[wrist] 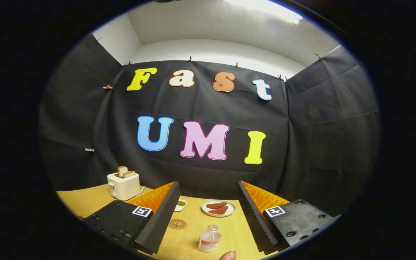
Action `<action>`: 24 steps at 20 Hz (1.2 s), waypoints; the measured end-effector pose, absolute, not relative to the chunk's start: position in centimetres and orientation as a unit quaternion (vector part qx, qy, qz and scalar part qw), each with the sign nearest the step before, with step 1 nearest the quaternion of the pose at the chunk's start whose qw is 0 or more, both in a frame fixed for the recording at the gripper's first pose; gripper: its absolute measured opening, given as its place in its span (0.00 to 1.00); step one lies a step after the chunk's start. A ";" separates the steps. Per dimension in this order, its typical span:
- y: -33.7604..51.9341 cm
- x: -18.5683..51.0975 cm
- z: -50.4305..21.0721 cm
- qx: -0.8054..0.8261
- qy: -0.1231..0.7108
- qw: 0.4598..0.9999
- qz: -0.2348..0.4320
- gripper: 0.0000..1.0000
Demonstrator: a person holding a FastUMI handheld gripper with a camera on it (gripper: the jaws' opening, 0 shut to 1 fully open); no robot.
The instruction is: Take the bottle from table, then pour the juice into the cup, finally place the bottle on the coaster
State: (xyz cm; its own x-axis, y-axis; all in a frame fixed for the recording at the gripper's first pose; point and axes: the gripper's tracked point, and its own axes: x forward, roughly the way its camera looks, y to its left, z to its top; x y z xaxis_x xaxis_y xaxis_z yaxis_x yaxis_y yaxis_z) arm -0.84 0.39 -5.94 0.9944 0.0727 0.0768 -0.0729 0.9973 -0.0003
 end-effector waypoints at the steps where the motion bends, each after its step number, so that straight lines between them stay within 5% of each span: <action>1: 0.4 -0.6 -7.2 0.002 -0.038 0.998 0.041 0.97; 24: -0.5 4.8 -30.2 0.030 0.037 0.998 0.042 0.97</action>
